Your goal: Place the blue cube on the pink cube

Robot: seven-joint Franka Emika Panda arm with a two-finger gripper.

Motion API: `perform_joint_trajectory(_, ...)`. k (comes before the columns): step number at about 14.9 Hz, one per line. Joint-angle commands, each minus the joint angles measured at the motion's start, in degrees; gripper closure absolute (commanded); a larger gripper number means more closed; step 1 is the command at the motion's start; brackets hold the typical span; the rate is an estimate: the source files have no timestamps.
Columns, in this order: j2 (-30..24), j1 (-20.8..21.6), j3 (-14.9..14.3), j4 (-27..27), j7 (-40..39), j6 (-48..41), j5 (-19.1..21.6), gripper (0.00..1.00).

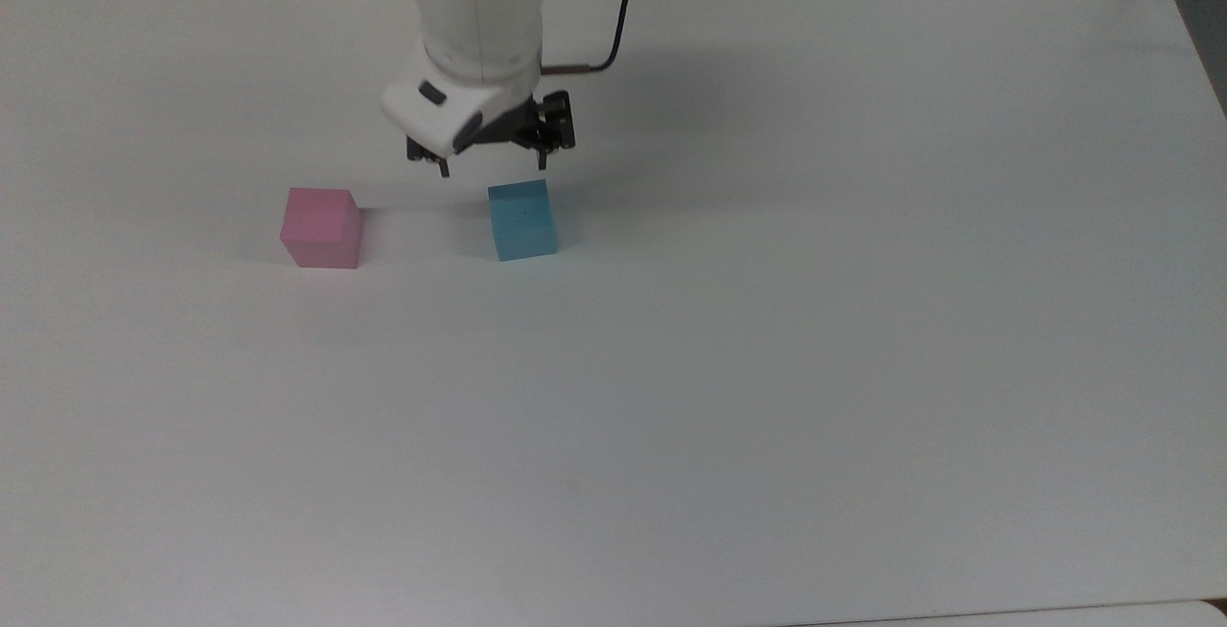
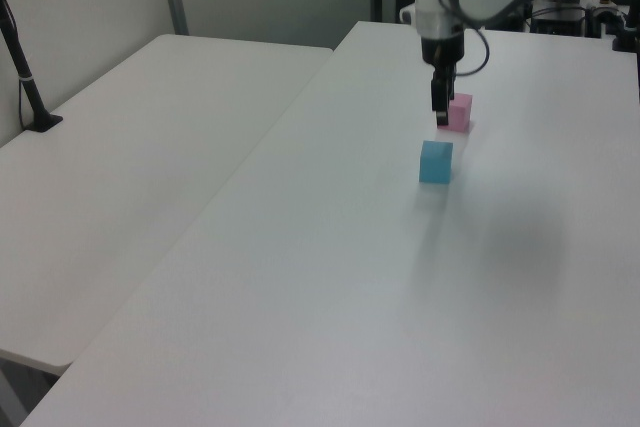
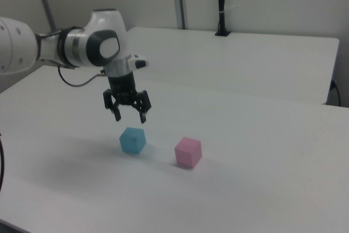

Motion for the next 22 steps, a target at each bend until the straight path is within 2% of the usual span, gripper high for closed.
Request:
perform_joint_trajectory(1, 3.0, 3.0, -1.2, -2.2, -1.4, 3.4, -2.5, 0.0)
perform_joint_trajectory(4, 5.3, 4.9, -1.2, -3.2, 0.6, 6.9, -2.5, 0.0)
perform_joint_trajectory(8, 6.6, 5.0, -1.2, -3.2, 2.5, 9.2, -2.5, 0.0)
perform_joint_trajectory(9, 6.6, 4.7, -1.2, -3.2, 2.2, 9.4, -2.5, 0.08)
perform_joint_trajectory(10, 6.5, 4.5, -1.2, -3.2, 1.6, 9.4, -2.6, 0.22)
perform_joint_trajectory(11, 6.3, 4.4, -1.4, -3.0, 0.1, 9.3, -2.6, 0.59)
perform_joint_trajectory(12, 6.1, 4.3, -1.7, -2.9, -0.9, 9.0, -2.6, 0.78)
perform_joint_trajectory(13, 5.8, 4.4, -1.9, -2.9, -1.2, 8.6, -2.6, 0.87)
perform_joint_trajectory(15, 3.5, 4.2, -3.2, -1.6, -1.2, 6.3, -2.2, 0.89)
perform_joint_trajectory(19, 2.4, 3.5, -8.5, 8.2, -6.4, -1.6, 2.6, 0.88)
perform_joint_trajectory(22, 2.6, 1.6, -12.3, 10.2, -9.8, -1.5, 3.8, 0.87)
